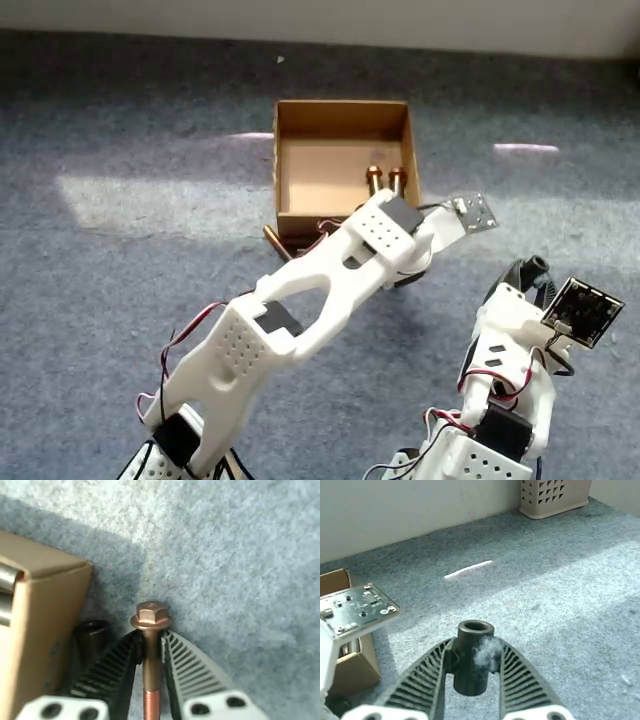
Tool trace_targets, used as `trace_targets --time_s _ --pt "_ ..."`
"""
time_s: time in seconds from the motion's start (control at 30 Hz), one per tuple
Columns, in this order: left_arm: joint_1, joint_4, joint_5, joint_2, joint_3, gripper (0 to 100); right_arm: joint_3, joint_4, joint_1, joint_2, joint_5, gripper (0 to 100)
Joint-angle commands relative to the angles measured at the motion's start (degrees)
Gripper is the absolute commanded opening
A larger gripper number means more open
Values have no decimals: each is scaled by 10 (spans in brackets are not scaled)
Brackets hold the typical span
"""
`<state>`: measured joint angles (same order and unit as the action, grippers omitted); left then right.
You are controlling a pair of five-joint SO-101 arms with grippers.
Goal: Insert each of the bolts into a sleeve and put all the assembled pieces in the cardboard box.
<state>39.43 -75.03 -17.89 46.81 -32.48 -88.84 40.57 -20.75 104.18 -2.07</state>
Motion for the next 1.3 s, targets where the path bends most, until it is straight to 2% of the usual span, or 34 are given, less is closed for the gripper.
trace_targets --time_s 0.0,0.2,0.33,0.5,0.77,0.93,1.03,1.27 --pt "-15 -11 11 -75 33 5 5 -15 -2 10 -4 5" --pt "-36 -7 11 -153 102 5 6 -15 -2 10 -4 5" --pt "-62 29 12 -211 158 5 6 -15 -2 10 -3 5" --pt "-74 76 62 -291 238 5 6 -15 12 10 -3 5" --pt "-72 146 65 -451 378 5 5 -15 44 10 -3 5" --pt "-72 188 164 -536 452 5 6 -12 48 10 -3 5" --pt "-72 204 206 -578 483 5 6 0 80 10 -3 5" --pt "-73 259 210 -661 556 5 29 83 167 10 -4 5"
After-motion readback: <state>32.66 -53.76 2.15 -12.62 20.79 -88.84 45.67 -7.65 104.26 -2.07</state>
